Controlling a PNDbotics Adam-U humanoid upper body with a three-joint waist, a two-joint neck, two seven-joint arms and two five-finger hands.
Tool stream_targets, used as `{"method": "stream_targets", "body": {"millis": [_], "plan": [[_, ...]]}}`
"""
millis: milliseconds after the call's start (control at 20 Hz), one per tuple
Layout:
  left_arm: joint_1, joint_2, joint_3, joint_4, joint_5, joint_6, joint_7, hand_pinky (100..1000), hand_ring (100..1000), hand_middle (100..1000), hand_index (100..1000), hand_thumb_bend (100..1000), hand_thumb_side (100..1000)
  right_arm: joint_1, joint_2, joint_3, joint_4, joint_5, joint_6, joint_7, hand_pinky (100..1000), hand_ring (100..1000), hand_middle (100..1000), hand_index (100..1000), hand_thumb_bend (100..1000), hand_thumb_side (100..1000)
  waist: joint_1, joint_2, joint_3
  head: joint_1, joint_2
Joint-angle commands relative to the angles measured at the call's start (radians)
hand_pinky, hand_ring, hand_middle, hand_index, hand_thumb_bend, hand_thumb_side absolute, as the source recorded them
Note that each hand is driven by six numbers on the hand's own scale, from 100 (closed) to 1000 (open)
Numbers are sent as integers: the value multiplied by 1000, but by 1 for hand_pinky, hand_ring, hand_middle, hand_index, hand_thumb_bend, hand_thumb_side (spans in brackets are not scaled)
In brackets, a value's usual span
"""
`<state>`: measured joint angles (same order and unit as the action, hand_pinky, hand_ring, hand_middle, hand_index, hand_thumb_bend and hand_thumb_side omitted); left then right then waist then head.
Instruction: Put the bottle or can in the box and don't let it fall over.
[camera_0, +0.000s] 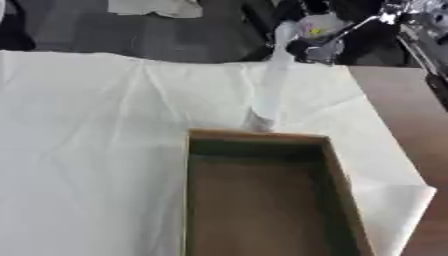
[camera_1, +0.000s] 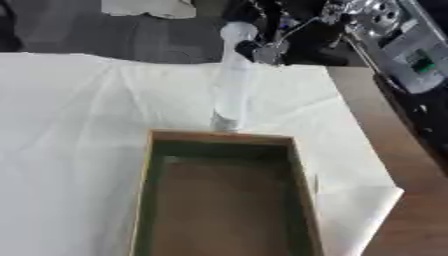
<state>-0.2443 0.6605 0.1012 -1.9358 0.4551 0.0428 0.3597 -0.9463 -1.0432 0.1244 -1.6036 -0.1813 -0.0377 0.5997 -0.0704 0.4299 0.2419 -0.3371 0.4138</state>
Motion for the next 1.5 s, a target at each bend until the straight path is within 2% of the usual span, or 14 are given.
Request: {"method": "stream_targets", "body": {"millis": [50, 850, 1500], "plan": [[-4, 21, 7, -18, 4, -2, -4, 793, 843, 808, 834, 256, 1000, -7, -38, -14, -20, -6, 1, 2, 802, 747, 640, 749, 228, 117, 5, -30, 0, -5, -16], [-3, 17, 6, -18, 10, -3, -9, 797, 845, 811, 835, 258, 1000, -6, -37, -11, -31, -18, 4, 1, 801, 743, 632, 743, 208, 100, 1, -29, 0, -11, -22], [-4, 15, 6, -18, 13, -4, -14, 799, 846, 811, 830, 258, 1000, -2, -38, -13, -18, -37, 34, -5, 772, 672, 568, 692, 170, 100, 0, -24, 2, -18, -29]]}}
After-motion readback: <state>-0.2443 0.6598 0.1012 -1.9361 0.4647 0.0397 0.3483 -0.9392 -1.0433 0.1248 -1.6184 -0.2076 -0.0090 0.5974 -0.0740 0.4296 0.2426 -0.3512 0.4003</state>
